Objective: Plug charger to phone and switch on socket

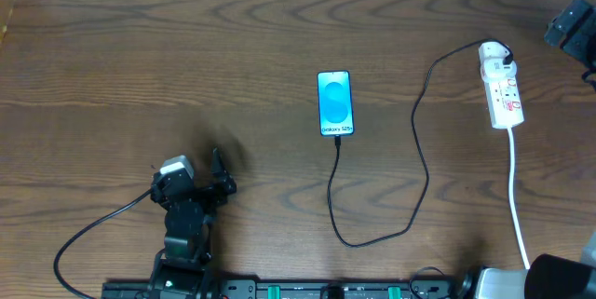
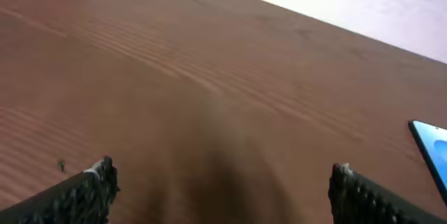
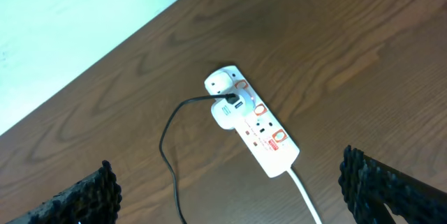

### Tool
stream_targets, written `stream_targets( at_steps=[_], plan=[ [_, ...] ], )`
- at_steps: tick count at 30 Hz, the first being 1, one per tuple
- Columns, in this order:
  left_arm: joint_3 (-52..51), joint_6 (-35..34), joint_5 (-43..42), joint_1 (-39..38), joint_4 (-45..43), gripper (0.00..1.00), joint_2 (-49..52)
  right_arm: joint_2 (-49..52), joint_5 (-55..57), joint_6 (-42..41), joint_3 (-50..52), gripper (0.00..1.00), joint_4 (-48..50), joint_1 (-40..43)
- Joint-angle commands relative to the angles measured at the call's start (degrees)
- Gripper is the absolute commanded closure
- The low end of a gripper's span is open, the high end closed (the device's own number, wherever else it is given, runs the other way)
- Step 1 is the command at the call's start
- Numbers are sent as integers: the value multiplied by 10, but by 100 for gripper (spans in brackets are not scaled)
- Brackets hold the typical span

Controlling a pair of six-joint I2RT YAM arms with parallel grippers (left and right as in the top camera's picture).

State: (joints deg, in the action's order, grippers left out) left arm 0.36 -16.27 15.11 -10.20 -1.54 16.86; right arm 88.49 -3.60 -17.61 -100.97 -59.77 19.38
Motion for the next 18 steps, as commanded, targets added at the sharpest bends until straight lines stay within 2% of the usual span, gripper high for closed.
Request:
stream_targets(
  at_steps=[1, 9, 18],
  plan=[
    [-1, 3, -25, 19, 45, 2, -19, -2, 5, -6, -2, 1, -1, 1],
    [-1, 6, -55, 73, 50, 2, -24, -2, 5, -6, -2, 1, -1, 1],
    [-1, 13, -54, 77, 50, 2, -54, -2, 5, -6, -2, 1, -1, 1]
  ],
)
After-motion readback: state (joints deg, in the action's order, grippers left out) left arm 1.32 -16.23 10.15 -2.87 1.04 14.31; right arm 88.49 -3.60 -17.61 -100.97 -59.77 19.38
